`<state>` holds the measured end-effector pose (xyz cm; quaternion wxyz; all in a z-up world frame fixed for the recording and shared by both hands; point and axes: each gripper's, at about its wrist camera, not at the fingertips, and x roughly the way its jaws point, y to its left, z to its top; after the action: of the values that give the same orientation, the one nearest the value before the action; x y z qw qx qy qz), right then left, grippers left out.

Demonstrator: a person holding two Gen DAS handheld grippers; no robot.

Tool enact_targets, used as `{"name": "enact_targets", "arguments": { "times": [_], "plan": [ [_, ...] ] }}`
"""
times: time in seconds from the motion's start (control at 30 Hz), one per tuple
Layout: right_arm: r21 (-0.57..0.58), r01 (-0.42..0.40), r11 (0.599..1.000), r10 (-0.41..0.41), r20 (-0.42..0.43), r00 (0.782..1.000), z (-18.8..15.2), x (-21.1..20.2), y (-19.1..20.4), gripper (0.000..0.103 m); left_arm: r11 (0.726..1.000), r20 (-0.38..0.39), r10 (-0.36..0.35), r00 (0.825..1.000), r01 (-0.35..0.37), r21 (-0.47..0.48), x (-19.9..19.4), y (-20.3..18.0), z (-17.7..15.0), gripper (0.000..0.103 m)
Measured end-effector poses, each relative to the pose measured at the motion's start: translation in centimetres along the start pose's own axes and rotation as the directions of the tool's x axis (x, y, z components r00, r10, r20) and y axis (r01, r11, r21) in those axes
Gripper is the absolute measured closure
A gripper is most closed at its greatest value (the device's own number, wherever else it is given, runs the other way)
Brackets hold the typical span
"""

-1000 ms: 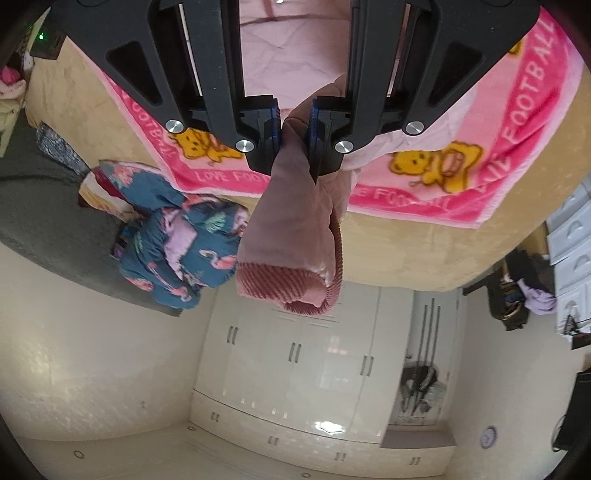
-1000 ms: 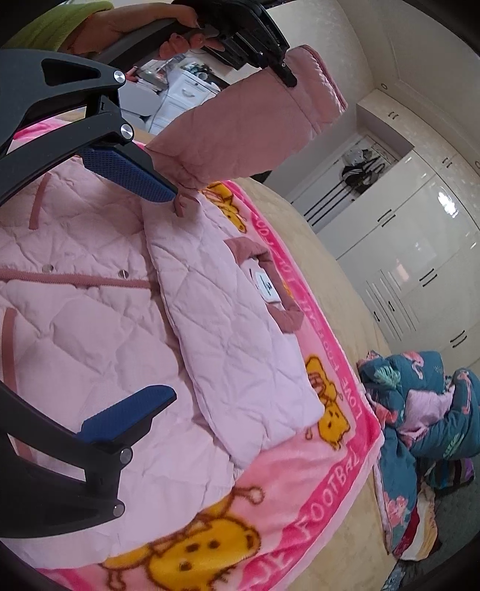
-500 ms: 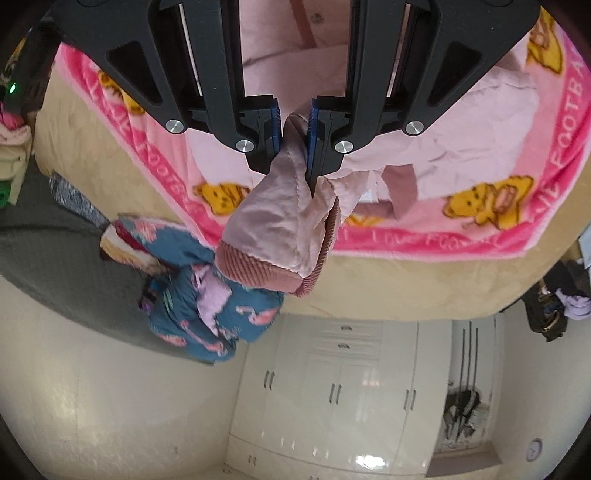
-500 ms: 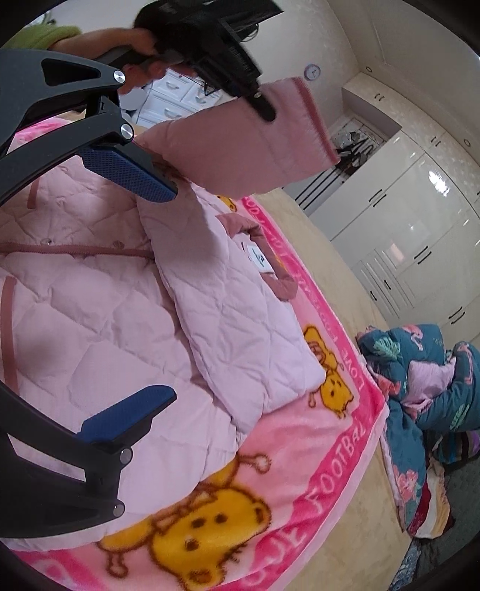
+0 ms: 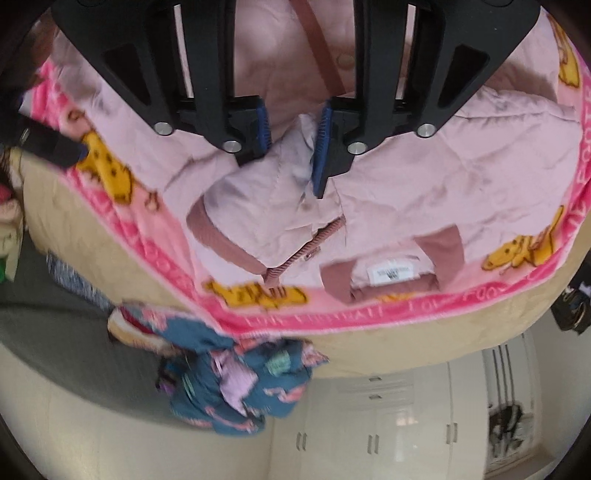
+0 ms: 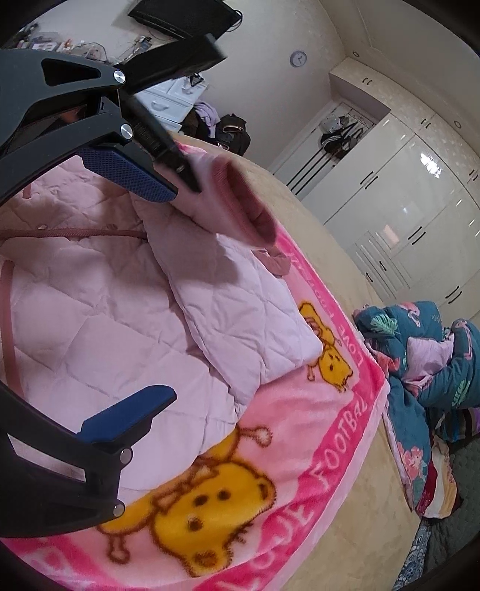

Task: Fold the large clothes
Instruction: 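Lay the sleeve on the jacket front and open the left tool, then reach the right tool to the ribbed sleeve cuff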

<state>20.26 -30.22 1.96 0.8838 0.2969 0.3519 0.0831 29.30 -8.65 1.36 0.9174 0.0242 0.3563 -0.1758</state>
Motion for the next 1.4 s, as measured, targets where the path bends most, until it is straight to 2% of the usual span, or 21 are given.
{"name": "enact_targets", "arguments": {
  "times": [0.27, 0.5, 0.53, 0.6, 0.73, 0.87, 0.97, 1.13, 1.2, 1.4],
  "plan": [
    [0.031, 0.027, 0.999, -0.027, 0.001, 1.0, 0.2, 0.0, -1.0, 0.004, 0.998, -0.1, 0.026, 0.995, -0.02, 0.06, 1.9, -1.0, -2.8, 0.076],
    [0.034, 0.034, 0.999, -0.034, -0.003, 0.999, 0.2, 0.2, -1.1, 0.004, 0.989, -0.112, 0.069, 0.991, -0.053, 0.136, 1.6, -2.1, -4.4, 0.064],
    [0.033, 0.033, 0.999, -0.033, -0.005, 0.999, 0.2, 0.2, -1.1, 0.004, 0.989, -0.116, 0.06, 0.991, -0.043, 0.144, 1.4, -2.1, -4.6, 0.05],
    [0.033, 0.035, 0.999, -0.035, -0.008, 0.999, 0.3, 0.4, -1.0, 0.004, 0.988, -0.121, 0.061, 0.991, -0.043, 0.146, 1.1, -2.4, -4.8, 0.01],
    [0.034, 0.022, 0.999, -0.022, -0.022, 1.0, 0.4, 1.0, -0.8, 0.004, 0.99, -0.125, -0.003, 0.992, 0.021, 0.142, -0.5, -2.4, -5.4, 0.012],
    [0.032, -0.002, 0.999, 0.004, -0.07, 0.998, 0.2, 2.2, -0.3, 0.004, 0.989, -0.103, 0.002, 0.995, 0.014, 0.148, -2.7, -1.2, -5.9, 0.009],
    [0.022, -0.013, 1.0, 0.016, -0.126, 0.992, -0.2, 4.1, 0.5, 0.004, 0.996, -0.095, -0.01, 0.995, 0.018, 0.087, -4.5, 1.0, -6.0, 0.009],
    [0.053, -0.073, 0.996, 0.083, -0.221, 0.972, -1.4, 8.1, 2.1, 0.004, 0.997, -0.076, 0.052, 0.996, -0.056, -0.05, -7.0, 6.8, -5.7, 0.009],
    [0.045, -0.057, 0.997, 0.067, -0.249, 0.966, -1.8, 9.6, 2.8, 0.004, 0.992, -0.067, 0.077, 0.995, -0.084, -0.096, -7.7, 8.8, -5.5, 0.009],
    [0.075, -0.052, 0.996, 0.071, -0.283, 0.956, -2.9, 12.6, 3.5, 0.004, 0.951, -0.039, 0.165, 0.985, -0.17, -0.26, -10.7, 16.6, -5.6, 0.009]
  ]
}}
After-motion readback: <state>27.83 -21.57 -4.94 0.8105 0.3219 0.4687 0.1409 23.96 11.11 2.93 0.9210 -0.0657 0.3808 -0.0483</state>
